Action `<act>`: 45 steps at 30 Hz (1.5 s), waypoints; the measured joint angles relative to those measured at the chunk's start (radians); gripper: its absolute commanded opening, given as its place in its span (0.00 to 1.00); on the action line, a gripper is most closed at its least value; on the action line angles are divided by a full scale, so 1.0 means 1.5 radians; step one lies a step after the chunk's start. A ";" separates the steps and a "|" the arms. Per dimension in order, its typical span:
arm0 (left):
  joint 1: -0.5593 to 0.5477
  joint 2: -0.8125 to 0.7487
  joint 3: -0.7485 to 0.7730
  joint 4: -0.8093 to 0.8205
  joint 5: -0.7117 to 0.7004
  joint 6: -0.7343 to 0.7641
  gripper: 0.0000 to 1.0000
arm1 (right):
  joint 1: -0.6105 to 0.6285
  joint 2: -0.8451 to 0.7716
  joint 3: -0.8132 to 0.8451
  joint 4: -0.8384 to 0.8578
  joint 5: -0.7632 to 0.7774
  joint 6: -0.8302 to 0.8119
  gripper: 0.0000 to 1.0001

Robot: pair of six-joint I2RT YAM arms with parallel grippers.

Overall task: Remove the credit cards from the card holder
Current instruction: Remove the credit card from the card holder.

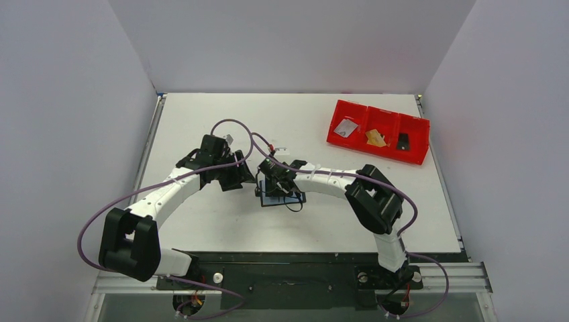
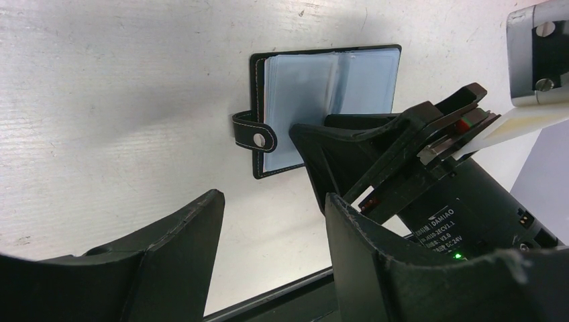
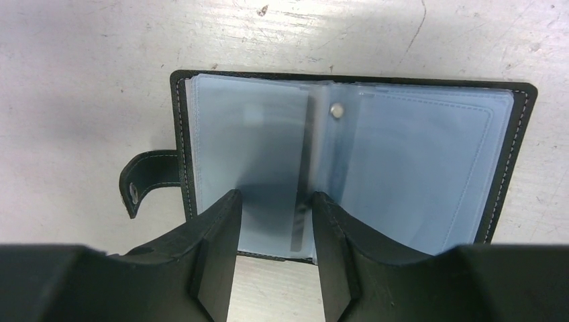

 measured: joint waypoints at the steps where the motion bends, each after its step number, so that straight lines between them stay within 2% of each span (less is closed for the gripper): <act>1: 0.000 0.000 0.000 0.000 0.000 0.000 0.55 | 0.000 0.000 0.000 -0.001 0.001 0.000 0.38; 11: 0.000 0.000 0.000 0.000 0.001 0.000 0.55 | -0.006 0.000 -0.007 0.003 0.005 0.001 0.16; 21: 0.000 0.000 -0.003 0.004 0.012 0.000 0.55 | -0.034 -0.027 -0.064 0.068 -0.028 0.009 0.02; 27: -0.006 0.006 -0.007 0.011 0.021 -0.002 0.55 | -0.068 -0.054 -0.133 0.154 -0.114 0.026 0.00; 34: -0.048 0.040 -0.007 0.025 0.020 -0.005 0.55 | -0.114 -0.051 -0.198 0.300 -0.242 0.066 0.00; 45: -0.081 0.116 0.019 0.041 0.008 -0.006 0.52 | -0.140 -0.045 -0.245 0.401 -0.315 0.098 0.00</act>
